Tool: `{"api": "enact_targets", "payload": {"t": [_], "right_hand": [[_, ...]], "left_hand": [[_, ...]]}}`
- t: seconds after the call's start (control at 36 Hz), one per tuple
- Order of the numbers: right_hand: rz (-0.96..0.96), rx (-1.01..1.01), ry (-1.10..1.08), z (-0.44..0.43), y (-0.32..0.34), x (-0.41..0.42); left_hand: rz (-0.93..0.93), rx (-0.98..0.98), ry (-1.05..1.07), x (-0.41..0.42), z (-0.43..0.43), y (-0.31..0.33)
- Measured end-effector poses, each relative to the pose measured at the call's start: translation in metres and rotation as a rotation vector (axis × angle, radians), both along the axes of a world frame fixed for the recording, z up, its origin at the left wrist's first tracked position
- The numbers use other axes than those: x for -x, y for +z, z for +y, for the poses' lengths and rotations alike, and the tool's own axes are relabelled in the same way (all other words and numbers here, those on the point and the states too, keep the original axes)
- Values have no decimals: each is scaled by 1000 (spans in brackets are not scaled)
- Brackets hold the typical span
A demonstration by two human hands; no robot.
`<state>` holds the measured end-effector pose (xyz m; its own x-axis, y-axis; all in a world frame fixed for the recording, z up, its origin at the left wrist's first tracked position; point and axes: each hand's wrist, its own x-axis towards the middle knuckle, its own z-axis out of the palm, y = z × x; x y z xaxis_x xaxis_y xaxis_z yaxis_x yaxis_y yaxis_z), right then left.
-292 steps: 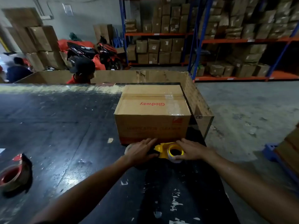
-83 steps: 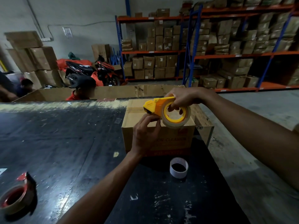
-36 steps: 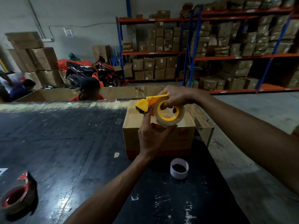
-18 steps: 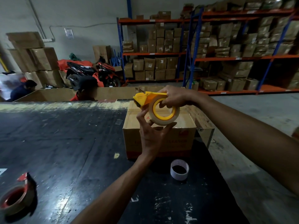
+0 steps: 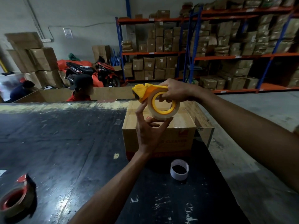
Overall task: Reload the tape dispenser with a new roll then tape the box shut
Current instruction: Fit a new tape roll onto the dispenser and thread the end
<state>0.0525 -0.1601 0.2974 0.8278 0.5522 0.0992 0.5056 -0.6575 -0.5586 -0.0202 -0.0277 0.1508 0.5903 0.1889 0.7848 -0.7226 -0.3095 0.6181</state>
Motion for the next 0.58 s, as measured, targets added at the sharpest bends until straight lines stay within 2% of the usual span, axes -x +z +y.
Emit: {"api": "enact_targets", "payload": {"t": [0.28, 0.58], "right_hand": [[-16, 102, -8, -3, 6, 0], [12, 147, 18, 0, 17, 0]], "left_hand": [[-52, -118, -16, -5, 16, -3], [-62, -101, 6, -6, 27, -9]]}}
